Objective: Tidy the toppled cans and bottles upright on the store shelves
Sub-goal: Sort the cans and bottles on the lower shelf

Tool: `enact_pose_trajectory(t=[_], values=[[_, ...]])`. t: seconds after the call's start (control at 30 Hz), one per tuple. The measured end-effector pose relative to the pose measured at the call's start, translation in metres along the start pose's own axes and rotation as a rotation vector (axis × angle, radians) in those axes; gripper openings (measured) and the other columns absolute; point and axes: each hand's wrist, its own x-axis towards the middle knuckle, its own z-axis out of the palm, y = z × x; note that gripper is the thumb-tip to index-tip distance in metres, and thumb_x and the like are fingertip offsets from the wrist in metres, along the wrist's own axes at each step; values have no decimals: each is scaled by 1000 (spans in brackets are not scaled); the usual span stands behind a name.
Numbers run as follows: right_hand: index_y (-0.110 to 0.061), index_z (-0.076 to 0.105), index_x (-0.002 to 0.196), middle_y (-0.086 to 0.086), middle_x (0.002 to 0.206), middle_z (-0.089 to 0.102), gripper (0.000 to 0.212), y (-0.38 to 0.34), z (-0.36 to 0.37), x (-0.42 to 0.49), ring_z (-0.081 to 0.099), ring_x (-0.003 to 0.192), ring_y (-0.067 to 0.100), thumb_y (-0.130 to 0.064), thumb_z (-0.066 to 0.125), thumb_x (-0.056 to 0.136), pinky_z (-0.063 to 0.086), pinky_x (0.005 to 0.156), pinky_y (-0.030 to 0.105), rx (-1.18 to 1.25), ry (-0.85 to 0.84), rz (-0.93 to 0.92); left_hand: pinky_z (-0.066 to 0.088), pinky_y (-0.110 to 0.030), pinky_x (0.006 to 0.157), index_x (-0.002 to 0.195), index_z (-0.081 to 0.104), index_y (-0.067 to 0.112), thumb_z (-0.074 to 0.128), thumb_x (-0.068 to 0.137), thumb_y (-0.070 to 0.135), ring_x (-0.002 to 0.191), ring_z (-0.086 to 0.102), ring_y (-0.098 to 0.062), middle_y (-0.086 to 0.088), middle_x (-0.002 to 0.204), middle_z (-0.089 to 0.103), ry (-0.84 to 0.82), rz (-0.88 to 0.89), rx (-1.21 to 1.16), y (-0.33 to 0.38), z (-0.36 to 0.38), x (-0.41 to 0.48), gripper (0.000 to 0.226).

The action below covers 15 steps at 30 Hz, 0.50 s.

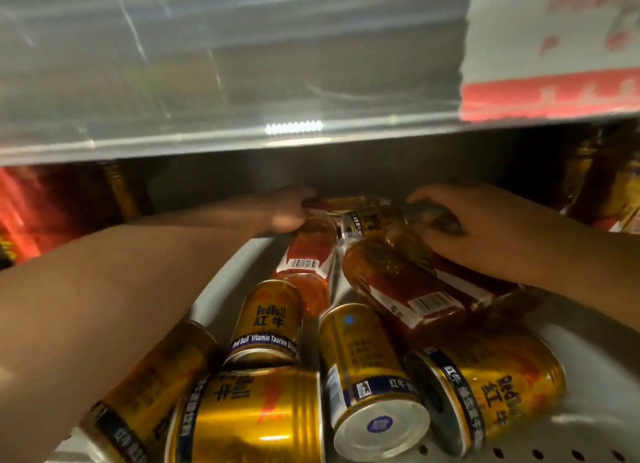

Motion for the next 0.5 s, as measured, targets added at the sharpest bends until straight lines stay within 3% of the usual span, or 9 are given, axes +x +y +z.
enact_pose_trajectory(t=[0.1, 0.17, 0.33, 0.5], values=[[-41, 46, 136, -6, 120, 63, 52, -2, -4, -5, 61, 99, 11, -59, 47, 87, 55, 84, 36, -32, -11, 33, 44, -27, 94, 136, 58, 20, 59, 102, 29, 114, 58, -20, -5, 130, 62, -12, 72, 95, -10, -2, 4, 35], [-39, 46, 138, -4, 127, 60, 48, -3, -6, -1, 60, 105, 14, -52, 52, 93, 54, 88, 39, -45, -19, 45, 37, -26, 93, 139, 56, 19, 61, 100, 29, 115, 55, -20, -6, 131, 60, 25, 111, 193, -16, -5, 2, 40], [-31, 47, 141, 3, 132, 56, 54, -6, -10, 33, 57, 112, 21, -53, 51, 91, 52, 93, 44, -68, -12, 32, 45, -30, 88, 134, 56, 18, 67, 95, 29, 108, 57, -19, -6, 127, 61, -55, 19, 216, -26, -19, -5, 41], [-29, 43, 144, 4, 139, 54, 70, -4, 22, 92, 55, 122, 27, -61, 62, 85, 48, 100, 47, 42, -174, 156, 47, -42, 106, 146, 48, 13, 66, 95, 42, 122, 58, -26, -9, 138, 58, -140, -73, 95, -31, -20, -17, 61]])
